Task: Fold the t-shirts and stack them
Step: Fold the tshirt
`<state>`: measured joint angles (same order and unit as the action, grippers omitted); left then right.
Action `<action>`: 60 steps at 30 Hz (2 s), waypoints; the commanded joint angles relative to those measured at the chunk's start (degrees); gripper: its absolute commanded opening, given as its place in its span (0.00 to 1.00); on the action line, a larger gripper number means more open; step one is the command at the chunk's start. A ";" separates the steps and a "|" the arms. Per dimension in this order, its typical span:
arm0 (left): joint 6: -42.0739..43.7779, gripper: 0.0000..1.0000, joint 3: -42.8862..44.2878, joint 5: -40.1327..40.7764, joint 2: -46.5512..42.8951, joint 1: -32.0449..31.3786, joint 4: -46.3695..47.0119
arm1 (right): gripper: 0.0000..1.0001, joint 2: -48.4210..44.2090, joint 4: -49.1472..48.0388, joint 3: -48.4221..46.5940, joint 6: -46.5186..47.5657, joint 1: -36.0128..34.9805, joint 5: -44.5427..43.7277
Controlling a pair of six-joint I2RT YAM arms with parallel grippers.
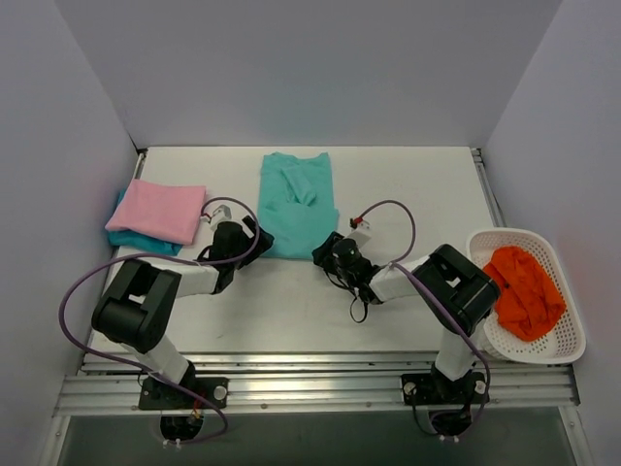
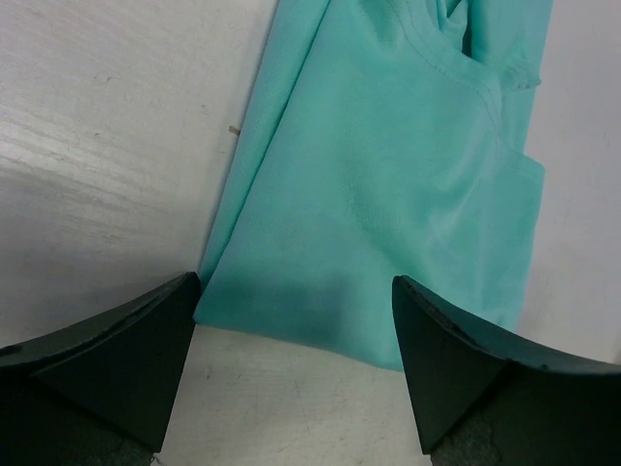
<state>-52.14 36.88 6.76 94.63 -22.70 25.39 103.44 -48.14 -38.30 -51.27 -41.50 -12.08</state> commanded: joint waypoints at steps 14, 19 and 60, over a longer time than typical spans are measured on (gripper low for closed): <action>-2.18 0.03 0.03 -0.70 5.91 -0.07 0.63 | 0.05 0.45 6.65 1.92 -0.15 0.63 0.30; -1.47 0.02 -1.55 -0.35 3.38 -0.24 -0.33 | 0.00 -2.88 11.21 2.71 -0.06 -0.43 -1.80; 3.18 0.02 16.37 -0.26 -16.24 2.12 -24.35 | 0.00 -0.26 50.95 -37.98 13.12 0.71 -13.15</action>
<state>-50.37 49.45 7.07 77.14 -22.26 -2.33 102.08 0.82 -72.99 -40.75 -42.19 -25.02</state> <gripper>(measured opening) 0.043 0.045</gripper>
